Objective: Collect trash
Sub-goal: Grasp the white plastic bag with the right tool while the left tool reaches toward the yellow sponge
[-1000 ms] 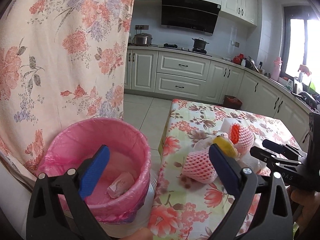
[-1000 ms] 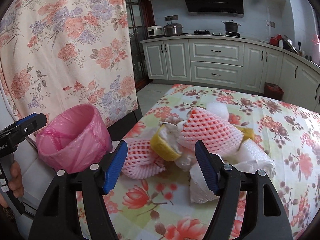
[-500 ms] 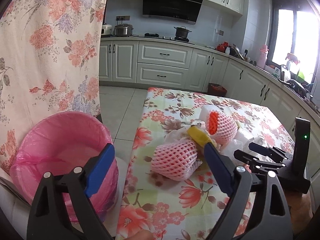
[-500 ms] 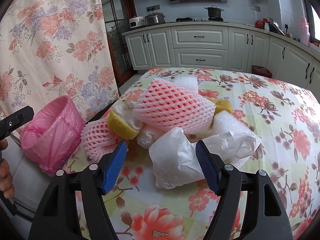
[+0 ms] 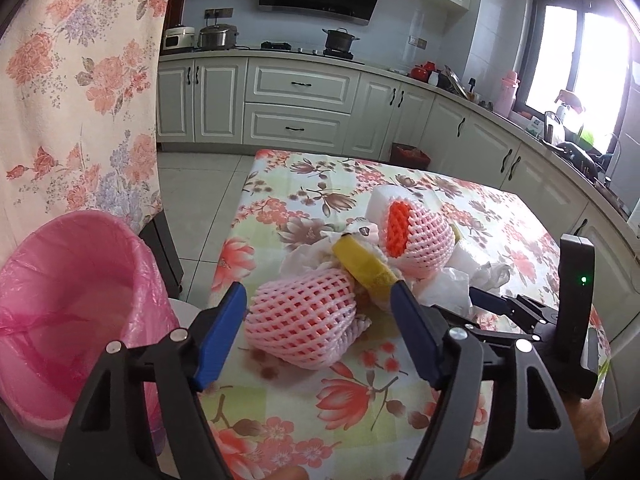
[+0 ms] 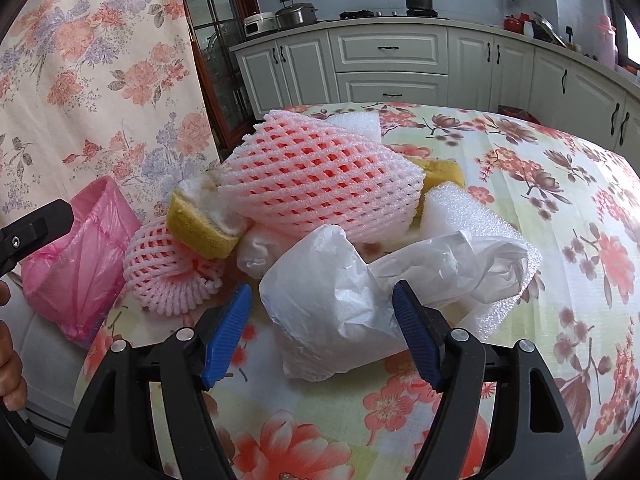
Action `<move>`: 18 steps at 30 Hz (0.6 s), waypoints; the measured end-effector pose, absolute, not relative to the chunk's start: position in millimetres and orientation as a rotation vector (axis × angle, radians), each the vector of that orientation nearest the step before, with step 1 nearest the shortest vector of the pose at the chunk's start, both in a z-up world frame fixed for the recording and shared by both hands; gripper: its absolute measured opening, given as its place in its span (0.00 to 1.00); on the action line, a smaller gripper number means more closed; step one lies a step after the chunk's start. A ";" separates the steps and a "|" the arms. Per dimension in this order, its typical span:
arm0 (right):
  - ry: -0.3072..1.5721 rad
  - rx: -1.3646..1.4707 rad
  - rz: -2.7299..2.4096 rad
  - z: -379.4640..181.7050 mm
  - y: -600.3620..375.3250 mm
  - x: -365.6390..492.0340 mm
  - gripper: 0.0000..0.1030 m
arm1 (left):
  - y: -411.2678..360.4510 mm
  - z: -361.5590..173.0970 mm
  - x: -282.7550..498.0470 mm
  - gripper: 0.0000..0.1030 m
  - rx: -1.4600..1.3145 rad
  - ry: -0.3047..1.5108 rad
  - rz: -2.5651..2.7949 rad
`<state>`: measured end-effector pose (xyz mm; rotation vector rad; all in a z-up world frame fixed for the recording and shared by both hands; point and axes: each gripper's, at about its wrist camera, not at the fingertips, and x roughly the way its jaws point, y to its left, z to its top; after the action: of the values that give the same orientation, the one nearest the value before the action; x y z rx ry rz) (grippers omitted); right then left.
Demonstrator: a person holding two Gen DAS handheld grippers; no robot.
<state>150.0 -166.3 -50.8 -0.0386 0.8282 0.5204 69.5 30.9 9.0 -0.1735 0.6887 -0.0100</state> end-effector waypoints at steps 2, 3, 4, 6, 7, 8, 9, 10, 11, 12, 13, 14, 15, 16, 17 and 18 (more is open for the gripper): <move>0.833 -0.047 0.514 -53.4 -164.6 151.7 0.70 | 28.7 7.2 74.1 0.67 -0.174 0.697 -0.020; 0.834 -0.051 0.511 -54.8 -163.9 152.5 0.70 | 27.3 6.4 76.3 0.67 -0.175 0.701 -0.025; 0.837 -0.057 0.507 -56.5 -163.3 153.4 0.70 | 25.9 6.1 78.5 0.67 -0.175 0.704 -0.029; 0.844 -0.067 0.496 -59.8 -162.6 154.6 0.69 | 23.9 5.6 82.0 0.66 -0.179 0.708 -0.041; 0.848 -0.068 0.492 -61.2 -162.9 154.9 0.64 | 22.8 5.2 83.9 0.66 -0.182 0.710 -0.048; 0.853 -0.069 0.490 -62.5 -163.3 155.5 0.60 | 21.7 4.4 86.4 0.63 -0.186 0.715 -0.056; 0.854 -0.070 0.485 -63.1 -164.2 155.7 0.56 | 20.9 3.6 88.9 0.61 -0.188 0.719 -0.061; 0.852 -0.071 0.479 -62.9 -165.2 155.7 0.51 | 19.1 2.5 91.6 0.60 -0.188 0.723 -0.066; 0.850 -0.070 0.476 -62.5 -166.6 155.7 0.50 | 17.4 1.3 94.2 0.59 -0.191 0.727 -0.071; 0.848 -0.066 0.479 -61.9 -168.0 155.5 0.47 | 15.7 0.0 96.9 0.59 -0.197 0.732 -0.079; 0.844 -0.061 0.481 -60.5 -169.1 154.8 0.44 | 14.1 -1.2 99.6 0.59 -0.204 0.736 -0.086; 0.838 -0.060 0.482 -59.2 -169.9 153.9 0.43 | 12.8 -2.0 102.1 0.58 -0.208 0.740 -0.092; 0.834 -0.058 0.483 -57.8 -170.7 153.1 0.41 | 10.9 -3.0 104.7 0.56 -0.208 0.743 -0.095; 0.831 -0.054 0.485 -56.5 -171.7 152.3 0.40 | 8.9 -4.0 107.2 0.55 -0.209 0.746 -0.100; 0.829 -0.050 0.487 -55.1 -172.9 151.7 0.39 | 7.2 -5.1 109.4 0.52 -0.211 0.750 -0.105; 0.824 -0.047 0.488 -53.3 -174.1 150.9 0.39 | 5.4 -6.4 112.1 0.51 -0.213 0.755 -0.109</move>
<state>150.9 -174.1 -53.3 -0.0468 0.8241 0.4883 112.1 5.4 -6.4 -0.2129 0.7554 -0.1088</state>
